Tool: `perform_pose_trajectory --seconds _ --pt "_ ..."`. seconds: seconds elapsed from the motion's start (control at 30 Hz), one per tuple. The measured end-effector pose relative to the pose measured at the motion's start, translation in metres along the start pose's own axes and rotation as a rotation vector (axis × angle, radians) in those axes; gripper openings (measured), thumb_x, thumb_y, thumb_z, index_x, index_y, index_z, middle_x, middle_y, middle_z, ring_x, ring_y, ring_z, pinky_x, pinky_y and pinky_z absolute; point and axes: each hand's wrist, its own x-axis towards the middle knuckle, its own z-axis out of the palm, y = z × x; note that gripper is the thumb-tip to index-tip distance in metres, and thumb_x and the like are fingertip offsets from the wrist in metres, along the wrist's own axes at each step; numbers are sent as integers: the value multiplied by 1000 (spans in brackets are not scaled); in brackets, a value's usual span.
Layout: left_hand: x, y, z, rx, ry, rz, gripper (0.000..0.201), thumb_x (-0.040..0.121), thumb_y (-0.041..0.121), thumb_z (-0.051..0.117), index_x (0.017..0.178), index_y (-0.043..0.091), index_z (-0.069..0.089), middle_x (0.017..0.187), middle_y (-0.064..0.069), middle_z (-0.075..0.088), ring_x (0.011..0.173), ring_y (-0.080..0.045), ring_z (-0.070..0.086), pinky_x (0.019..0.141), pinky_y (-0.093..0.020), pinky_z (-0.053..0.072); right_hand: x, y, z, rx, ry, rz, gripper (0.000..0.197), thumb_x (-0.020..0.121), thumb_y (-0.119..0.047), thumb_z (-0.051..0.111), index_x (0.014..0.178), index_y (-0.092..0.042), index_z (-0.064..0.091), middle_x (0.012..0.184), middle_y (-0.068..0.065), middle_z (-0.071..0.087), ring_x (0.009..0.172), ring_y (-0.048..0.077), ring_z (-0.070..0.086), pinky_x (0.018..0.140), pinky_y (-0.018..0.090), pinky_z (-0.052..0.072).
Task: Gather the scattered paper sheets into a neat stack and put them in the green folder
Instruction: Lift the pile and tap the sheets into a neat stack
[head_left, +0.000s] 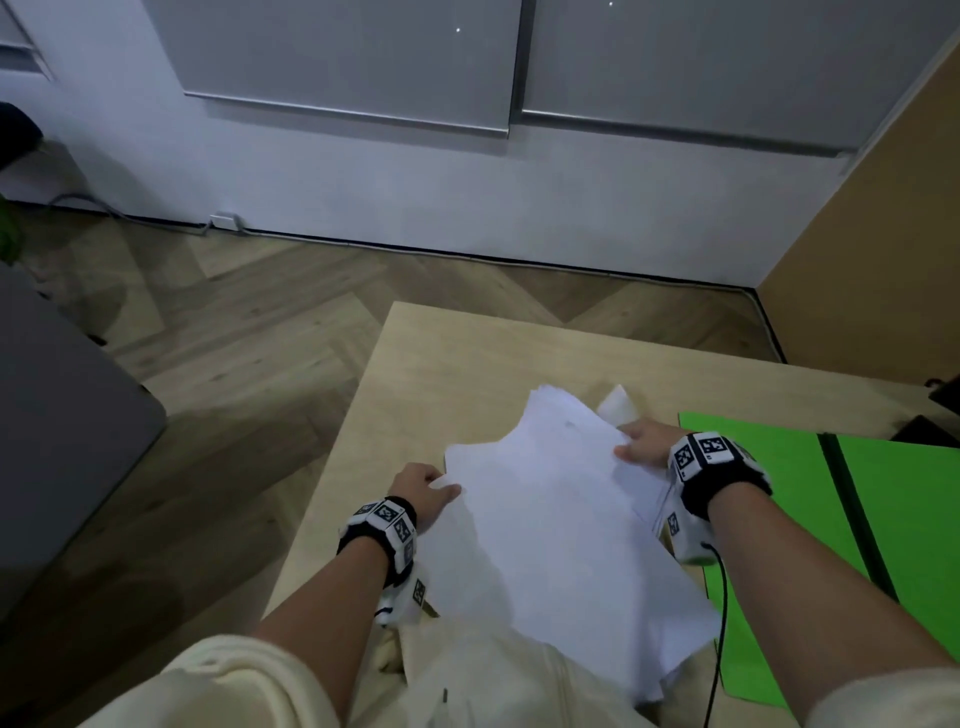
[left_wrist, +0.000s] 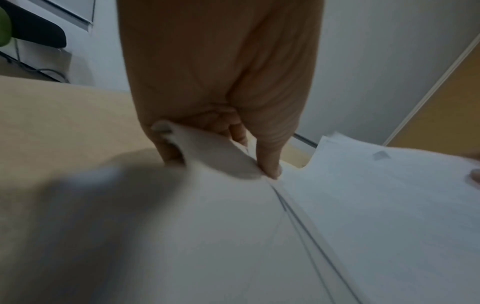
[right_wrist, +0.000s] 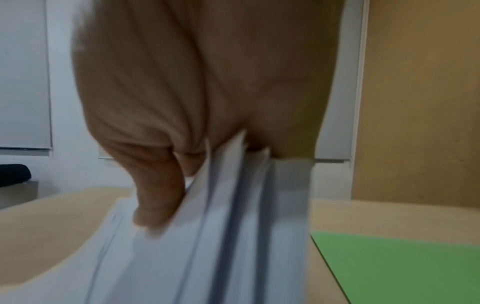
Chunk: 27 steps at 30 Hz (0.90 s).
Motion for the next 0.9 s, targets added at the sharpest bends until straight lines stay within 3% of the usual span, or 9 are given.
perform_pose_trajectory --seconds 0.07,0.17,0.33,0.43,0.53,0.67,0.73,0.83,0.9 --pt "-1 1 1 -19 23 -16 26 83 38 69 69 25 52 86 -1 58 85 -22 53 82 -32 45 2 9 15 58 28 44 44 91 -41 51 123 -13 61 125 11 62 114 27 59 95 32 43" --pt "0 3 3 -19 11 -12 36 82 38 73 106 11 67 106 -3 62 106 -27 62 88 -30 44 0 19 28 175 77 39 44 78 -45 68 111 -16 68 107 7 70 99 24 66 83 28 46" --pt "-4 8 2 -209 -85 42 12 76 19 80 81 21 69 86 -1 74 80 -22 70 74 -31 57 -13 4 14 303 86 -140 19 73 -21 75 92 -24 74 87 0 74 79 16 69 70 22 48" --pt "-4 9 -9 -442 -274 25 30 71 -6 80 96 6 70 98 -12 74 86 -26 71 68 -32 57 -29 -11 -6 433 -2 -248 10 76 -11 73 80 -19 75 71 -1 72 61 13 65 59 20 50" --pt "-9 11 -20 -477 -279 89 39 70 -7 81 106 3 69 87 4 77 77 -9 74 59 -20 57 -43 -15 -21 565 -84 -311 13 79 -5 70 92 -4 73 74 4 72 62 15 66 58 22 53" --pt "-17 31 -24 -555 -56 140 11 84 -5 67 83 5 65 49 16 68 51 -1 64 44 -10 47 -43 -5 -24 668 37 -330 22 83 -2 65 100 -13 72 85 2 75 73 14 70 69 25 54" --pt "-16 44 -27 -588 87 157 28 90 -2 60 64 10 59 36 14 57 36 4 52 39 -13 42 -40 -1 -23 614 175 -342 28 87 -3 60 110 -16 67 100 1 72 90 15 69 81 28 53" --pt "-7 51 -36 -619 230 181 36 93 5 56 57 13 53 49 6 51 47 -10 47 44 -18 39 -38 -1 -22 448 389 -341 36 88 -6 58 123 -12 60 120 0 63 110 17 60 94 28 45" --pt "1 50 -50 -646 363 162 20 94 14 55 83 3 67 78 -9 67 75 -23 62 64 -24 54 -41 -3 -27 433 474 -360 37 87 -6 58 124 -11 60 120 3 64 108 19 61 93 28 45"
